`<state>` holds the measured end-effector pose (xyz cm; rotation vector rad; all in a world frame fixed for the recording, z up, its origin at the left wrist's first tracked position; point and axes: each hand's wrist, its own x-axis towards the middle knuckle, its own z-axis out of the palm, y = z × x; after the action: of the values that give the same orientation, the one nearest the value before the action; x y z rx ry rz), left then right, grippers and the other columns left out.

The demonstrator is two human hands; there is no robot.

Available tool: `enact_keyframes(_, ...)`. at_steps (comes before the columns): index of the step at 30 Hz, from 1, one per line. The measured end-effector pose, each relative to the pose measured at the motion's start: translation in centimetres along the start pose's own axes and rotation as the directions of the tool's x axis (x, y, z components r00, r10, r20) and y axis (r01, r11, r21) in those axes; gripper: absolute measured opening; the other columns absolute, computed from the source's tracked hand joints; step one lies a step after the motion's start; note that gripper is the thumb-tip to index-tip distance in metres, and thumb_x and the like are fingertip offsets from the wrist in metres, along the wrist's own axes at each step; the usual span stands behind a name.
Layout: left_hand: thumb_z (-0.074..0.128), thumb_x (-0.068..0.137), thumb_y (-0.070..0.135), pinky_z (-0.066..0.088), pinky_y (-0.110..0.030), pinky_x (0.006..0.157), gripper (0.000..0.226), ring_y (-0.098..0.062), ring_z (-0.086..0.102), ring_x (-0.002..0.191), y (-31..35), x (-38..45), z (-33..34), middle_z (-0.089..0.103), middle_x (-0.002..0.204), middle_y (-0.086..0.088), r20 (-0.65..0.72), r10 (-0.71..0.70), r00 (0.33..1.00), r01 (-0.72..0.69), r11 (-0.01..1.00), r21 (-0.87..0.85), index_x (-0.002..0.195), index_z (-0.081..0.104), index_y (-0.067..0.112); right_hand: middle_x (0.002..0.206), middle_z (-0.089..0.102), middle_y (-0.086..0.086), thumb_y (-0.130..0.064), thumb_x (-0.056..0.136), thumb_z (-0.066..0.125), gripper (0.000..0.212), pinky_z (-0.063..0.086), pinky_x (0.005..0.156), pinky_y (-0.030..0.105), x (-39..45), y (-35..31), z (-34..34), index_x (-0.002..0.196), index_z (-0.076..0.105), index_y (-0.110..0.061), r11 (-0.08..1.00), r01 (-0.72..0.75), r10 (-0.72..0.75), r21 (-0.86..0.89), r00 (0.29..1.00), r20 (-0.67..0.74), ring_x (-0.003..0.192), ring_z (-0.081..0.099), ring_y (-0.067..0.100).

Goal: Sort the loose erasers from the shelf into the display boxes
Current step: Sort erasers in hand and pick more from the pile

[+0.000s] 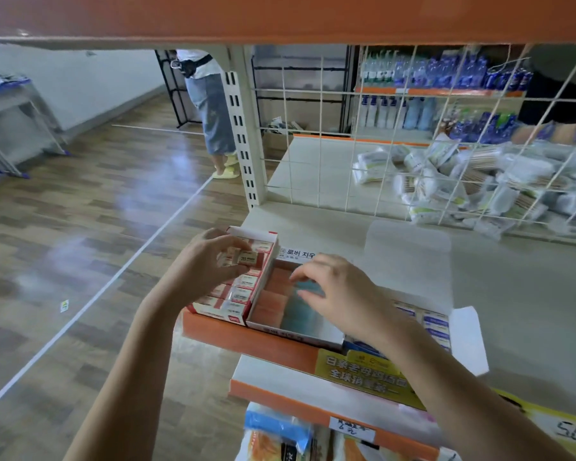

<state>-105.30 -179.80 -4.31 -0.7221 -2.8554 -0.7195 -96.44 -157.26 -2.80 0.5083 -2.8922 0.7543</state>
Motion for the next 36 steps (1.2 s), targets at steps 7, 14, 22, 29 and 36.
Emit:
enact_keyframes(7,0.075,0.076,0.026,0.046,-0.041,0.092,0.035,-0.022,0.053,0.106,-1.1,3.0,0.4,0.063,0.112,-0.001,0.020,0.047,0.999,-0.049,0.993,0.110,0.109,0.067,0.022,0.111,0.055,0.003,-0.029,0.093,0.053,0.033,0.044,0.089,0.030,3.1,-2.0,2.3,0.122,0.056,-0.012,0.995,0.031,-0.017,-0.090,0.989,0.146,0.107,0.049,0.017)
enact_keyframes(14,0.073,0.077,0.029,0.031,-0.025,0.093,0.033,-0.016,0.049,0.111,-1.5,3.3,-0.2,0.062,0.116,0.005,0.126,0.048,0.991,-0.067,0.985,0.158,0.110,0.067,0.025,0.115,0.052,0.004,-0.023,0.093,0.052,0.030,0.043,0.094,0.031,4.3,-3.1,3.2,0.120,0.056,-0.010,0.994,0.059,-0.041,-0.091,0.981,0.189,0.109,0.047,0.018)
enact_keyframes(22,0.070,0.078,0.039,0.031,-0.019,0.090,0.032,-0.002,0.042,0.100,-1.3,0.1,-1.5,0.056,0.108,0.018,0.282,0.028,0.959,-0.065,0.991,0.121,0.110,0.064,0.033,0.116,0.053,-0.001,-0.029,0.092,0.056,0.031,0.040,0.095,0.025,3.9,-3.2,3.5,0.119,0.058,-0.015,0.999,0.034,-0.028,-0.034,0.986,0.165,0.112,0.047,0.014)
enact_keyframes(29,0.069,0.080,0.035,0.036,-0.021,0.088,0.032,-0.002,0.044,0.103,-0.9,-1.3,-2.1,0.054,0.110,0.018,0.415,-0.010,0.910,-0.042,0.992,0.116,0.111,0.062,0.038,0.118,0.053,-0.003,-0.030,0.090,0.059,0.031,0.040,0.096,0.025,3.6,-3.4,3.4,0.118,0.057,-0.017,1.000,0.008,-0.007,-0.008,0.986,0.167,0.113,0.046,0.011)
enact_keyframes(36,0.068,0.082,0.035,0.040,-0.015,0.073,0.032,-0.001,0.050,0.091,-0.8,-0.9,-2.2,0.054,0.105,0.019,0.521,-0.042,0.852,-0.017,0.994,0.109,0.113,0.062,0.035,0.121,0.053,-0.004,-0.031,0.090,0.058,0.033,0.039,0.094,0.022,3.6,-3.7,3.9,0.120,0.056,-0.017,1.000,0.011,-0.011,0.000,0.983,0.181,0.114,0.046,0.011)
